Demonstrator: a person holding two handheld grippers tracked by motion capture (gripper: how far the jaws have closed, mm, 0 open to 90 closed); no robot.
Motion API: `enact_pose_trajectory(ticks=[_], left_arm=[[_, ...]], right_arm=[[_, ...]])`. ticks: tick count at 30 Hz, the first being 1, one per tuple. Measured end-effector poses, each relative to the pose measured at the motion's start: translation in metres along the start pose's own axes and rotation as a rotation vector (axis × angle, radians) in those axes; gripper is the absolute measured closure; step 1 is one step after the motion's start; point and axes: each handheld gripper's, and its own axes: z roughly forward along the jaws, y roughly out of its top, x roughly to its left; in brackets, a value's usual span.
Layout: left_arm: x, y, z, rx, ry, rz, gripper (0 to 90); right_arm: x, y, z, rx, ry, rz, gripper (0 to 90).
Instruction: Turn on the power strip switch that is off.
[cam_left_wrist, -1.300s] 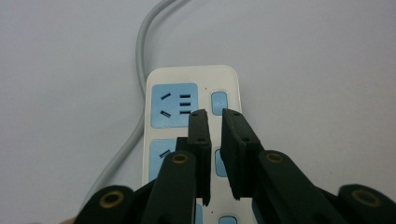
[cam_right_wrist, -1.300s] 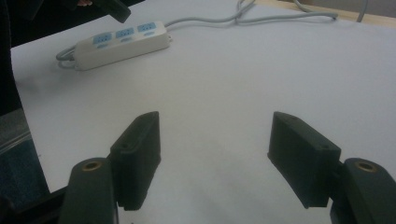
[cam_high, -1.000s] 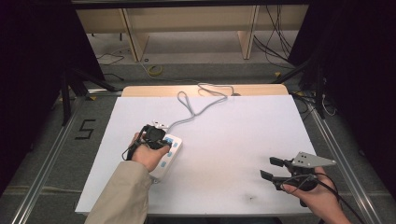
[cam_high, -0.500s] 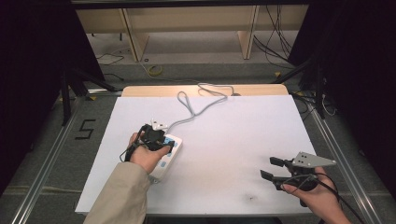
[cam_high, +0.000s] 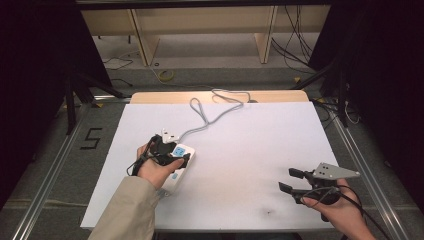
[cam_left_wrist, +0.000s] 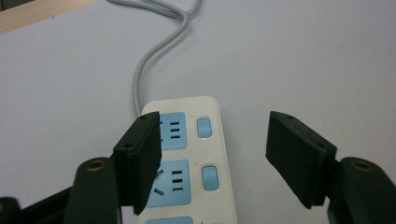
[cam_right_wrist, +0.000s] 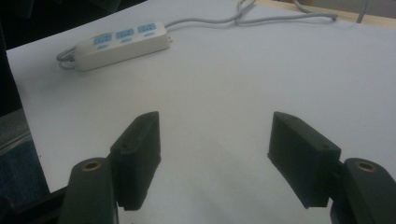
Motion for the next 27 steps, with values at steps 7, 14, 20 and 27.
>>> enact_pose_trajectory(ticks=[7, 14, 20, 27], left_arm=[[-0.003, -0.005, -0.006, -0.007, -0.038, 0.008, 27.0], [-0.005, -0.013, -0.013, -0.054, -0.075, 0.034, 17.7], [-0.006, -0.022, -0.020, -0.098, -0.071, 0.043, 15.9], [-0.003, -0.035, -0.027, -0.100, -0.062, 0.054, 15.9]], right_arm=[[0.000, 0.000, 0.000, 0.001, 0.000, 0.001, 34.2], [0.000, 0.000, 0.001, -0.001, -0.002, -0.002, 34.1], [0.000, 0.000, 0.001, -0.002, -0.001, -0.001, 34.0], [0.000, 0.000, 0.001, -0.001, -0.002, -0.002, 34.0]])
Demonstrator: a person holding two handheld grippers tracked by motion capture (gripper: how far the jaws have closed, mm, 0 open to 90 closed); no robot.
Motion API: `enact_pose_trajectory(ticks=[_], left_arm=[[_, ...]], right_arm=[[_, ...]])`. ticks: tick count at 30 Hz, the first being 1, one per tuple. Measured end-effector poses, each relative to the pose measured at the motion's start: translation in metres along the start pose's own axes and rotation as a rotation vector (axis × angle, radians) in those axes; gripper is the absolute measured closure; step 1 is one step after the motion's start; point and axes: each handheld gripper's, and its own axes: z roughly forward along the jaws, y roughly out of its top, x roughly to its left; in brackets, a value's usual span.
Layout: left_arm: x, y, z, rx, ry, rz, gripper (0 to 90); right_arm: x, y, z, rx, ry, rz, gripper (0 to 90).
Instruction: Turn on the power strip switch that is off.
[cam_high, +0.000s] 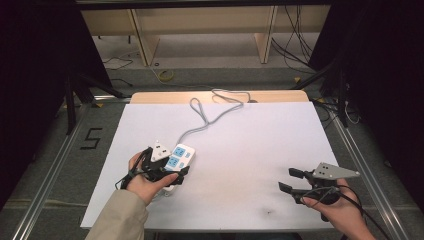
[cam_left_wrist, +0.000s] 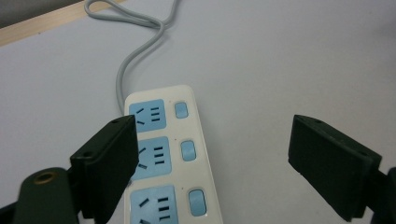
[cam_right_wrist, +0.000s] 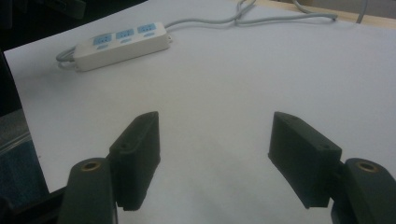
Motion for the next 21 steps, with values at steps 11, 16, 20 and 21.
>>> enact_pose_trajectory(ticks=[11, 16, 20, 21], left_arm=[[0.004, -0.015, -0.009, -0.010, 0.026, 0.003, 15.9], [0.006, -0.025, -0.014, -0.008, 0.038, 0.003, 15.9], [0.007, -0.031, -0.017, -0.016, 0.047, 0.002, 15.9], [0.007, -0.032, -0.017, -0.016, 0.048, -0.001, 15.9]], right_arm=[[0.000, 0.000, 0.000, 0.001, 0.002, -0.001, 33.9], [0.000, 0.000, 0.000, 0.000, 0.003, -0.002, 33.9], [0.001, 0.000, 0.000, 0.000, 0.002, -0.002, 33.9], [0.001, 0.000, 0.000, 0.000, 0.002, -0.002, 33.9]])
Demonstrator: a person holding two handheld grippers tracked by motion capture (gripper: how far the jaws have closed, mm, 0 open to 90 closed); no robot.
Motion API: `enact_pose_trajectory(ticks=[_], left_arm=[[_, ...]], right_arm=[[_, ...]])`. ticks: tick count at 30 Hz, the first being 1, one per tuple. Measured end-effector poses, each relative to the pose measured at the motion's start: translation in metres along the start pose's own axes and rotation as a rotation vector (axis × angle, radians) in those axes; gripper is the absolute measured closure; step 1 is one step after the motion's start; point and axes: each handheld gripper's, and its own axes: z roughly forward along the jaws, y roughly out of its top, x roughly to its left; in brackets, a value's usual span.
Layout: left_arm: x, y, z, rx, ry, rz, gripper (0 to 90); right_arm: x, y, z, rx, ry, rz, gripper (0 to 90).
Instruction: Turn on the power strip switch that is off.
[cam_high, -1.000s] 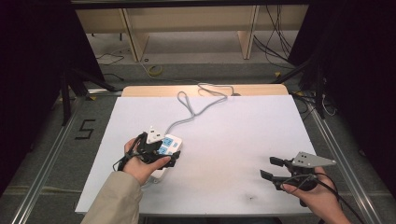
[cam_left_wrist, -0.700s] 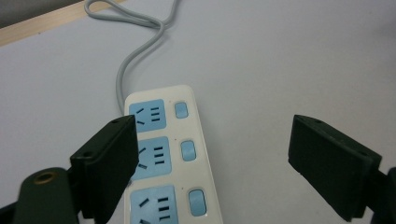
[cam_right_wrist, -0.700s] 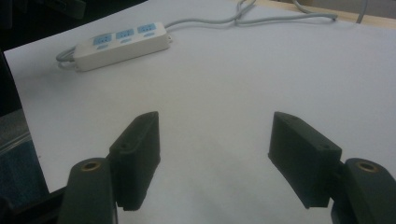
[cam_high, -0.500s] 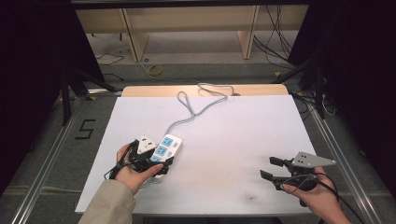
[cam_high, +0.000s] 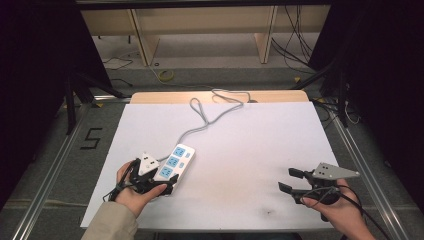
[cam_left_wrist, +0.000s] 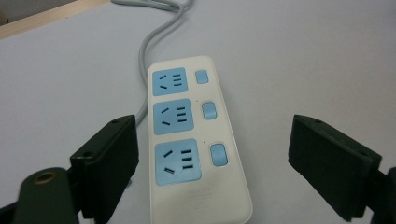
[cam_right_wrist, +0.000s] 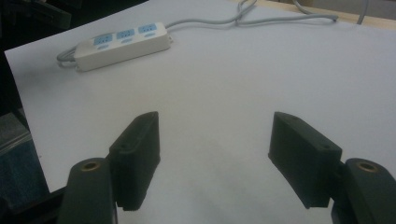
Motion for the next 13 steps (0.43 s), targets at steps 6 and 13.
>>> enact_pose_trajectory(ticks=[6, 13], left_arm=[[-0.0013, -0.0022, 0.0012, 0.004, 0.000, 0.005, 15.9], [-0.0038, -0.0007, 0.0035, 0.001, 0.004, 0.012, 15.8]], right_arm=[[-0.0002, 0.0000, 0.0001, 0.001, 0.000, 0.001, 33.9], [-0.0006, 0.0003, -0.0004, -0.008, 0.001, 0.001, 33.9]])
